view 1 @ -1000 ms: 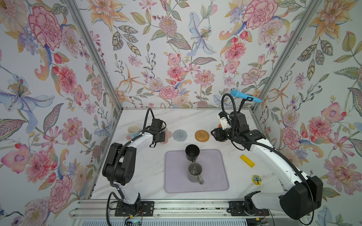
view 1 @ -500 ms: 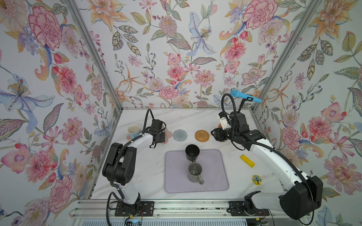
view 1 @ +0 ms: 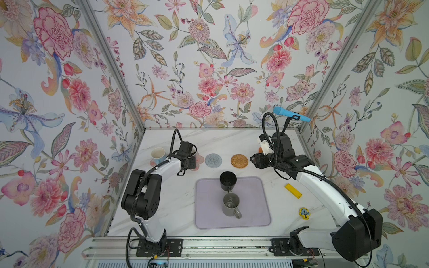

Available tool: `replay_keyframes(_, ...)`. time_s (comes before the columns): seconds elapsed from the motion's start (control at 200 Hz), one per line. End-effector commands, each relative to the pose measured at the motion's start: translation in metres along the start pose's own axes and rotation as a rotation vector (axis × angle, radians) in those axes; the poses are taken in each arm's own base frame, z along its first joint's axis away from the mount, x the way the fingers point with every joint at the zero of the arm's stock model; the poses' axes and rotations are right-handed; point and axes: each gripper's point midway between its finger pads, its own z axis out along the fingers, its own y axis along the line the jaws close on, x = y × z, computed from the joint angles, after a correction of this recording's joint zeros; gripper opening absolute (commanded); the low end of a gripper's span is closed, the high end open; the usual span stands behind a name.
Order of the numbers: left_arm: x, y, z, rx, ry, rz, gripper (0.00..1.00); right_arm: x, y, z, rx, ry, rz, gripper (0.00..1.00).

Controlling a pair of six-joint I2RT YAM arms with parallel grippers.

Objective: Place cups on coasters
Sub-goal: Place the cup on the coaster.

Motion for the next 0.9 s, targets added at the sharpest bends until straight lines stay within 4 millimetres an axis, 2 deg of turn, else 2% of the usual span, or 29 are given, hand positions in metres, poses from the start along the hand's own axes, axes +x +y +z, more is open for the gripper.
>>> replay_keyframes(0.0,-0.011,0.001,0.0,0.002,-0.047,-0.024,0.0,0.002,-0.002,-0.005,0.012,-0.002,-0.002,0.59)
replay_keyframes(0.14,-0.008,-0.002,0.0,0.009,-0.034,-0.005,0.0,0.003,-0.003,-0.006,0.013,-0.004,-0.002,0.59)
replay_keyframes(0.505,0.004,0.003,0.003,-0.014,0.002,0.011,0.0,0.004,-0.003,-0.006,0.01,-0.002,0.0,0.59)
replay_keyframes(0.626,0.006,0.005,0.004,-0.029,0.009,0.013,0.06,0.004,-0.003,-0.008,0.014,-0.007,0.0,0.59)
replay_keyframes(0.896,0.009,0.008,0.005,-0.046,0.016,0.014,0.11,0.004,-0.003,-0.007,0.013,-0.005,0.004,0.59)
